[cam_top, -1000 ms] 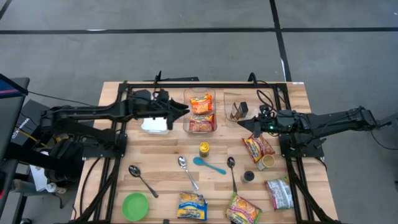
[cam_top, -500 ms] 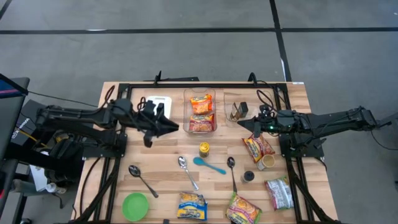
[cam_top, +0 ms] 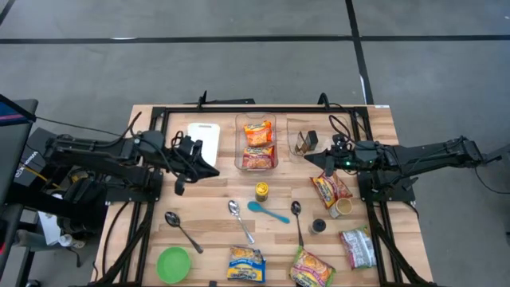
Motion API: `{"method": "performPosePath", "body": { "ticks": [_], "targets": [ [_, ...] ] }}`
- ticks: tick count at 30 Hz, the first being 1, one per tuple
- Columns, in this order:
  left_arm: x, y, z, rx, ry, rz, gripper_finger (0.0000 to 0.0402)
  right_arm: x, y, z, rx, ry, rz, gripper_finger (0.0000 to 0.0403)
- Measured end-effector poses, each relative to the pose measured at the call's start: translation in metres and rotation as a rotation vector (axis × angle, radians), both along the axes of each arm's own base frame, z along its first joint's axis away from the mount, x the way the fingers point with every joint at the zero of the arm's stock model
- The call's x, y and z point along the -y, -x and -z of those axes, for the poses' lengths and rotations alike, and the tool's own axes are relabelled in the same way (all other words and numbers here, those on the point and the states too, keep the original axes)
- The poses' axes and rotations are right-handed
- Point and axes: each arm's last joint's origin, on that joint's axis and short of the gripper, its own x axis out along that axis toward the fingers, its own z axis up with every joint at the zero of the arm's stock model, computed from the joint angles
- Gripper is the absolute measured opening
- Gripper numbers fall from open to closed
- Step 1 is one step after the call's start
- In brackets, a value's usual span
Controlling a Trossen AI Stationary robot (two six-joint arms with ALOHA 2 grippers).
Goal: Pick & Place Food Item
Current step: Put the gold spice bottle into the right transparent bin
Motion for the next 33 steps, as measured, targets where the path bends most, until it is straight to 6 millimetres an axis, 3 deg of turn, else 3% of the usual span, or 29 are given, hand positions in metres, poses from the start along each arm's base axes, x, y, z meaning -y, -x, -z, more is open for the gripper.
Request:
{"method": "performPosePath", "body": {
  "ticks": [6,13,20,33],
  "targets": [
    [0.012,-0.002,0.008,-0.082,0.059,0.048,0.0001,0.0,0.0,0.0,0.0,0.0,0.0,0.0],
    [0.031,-0.019,0.024,-0.163,0.034,0.005,0.0001,0.0,0.0,0.001,-0.015,0.002,0.0,0.0],
    [0.051,-0.043,0.053,-0.273,-0.091,0.028,0.0001,0.0,0.001,0.003,-0.032,0.003,0.001,0.0],
    [0.073,-0.071,0.101,-0.463,-0.12,0.053,0.0,0.0,0.001,0.003,-0.031,0.003,0.001,0.0]
  ]
}}
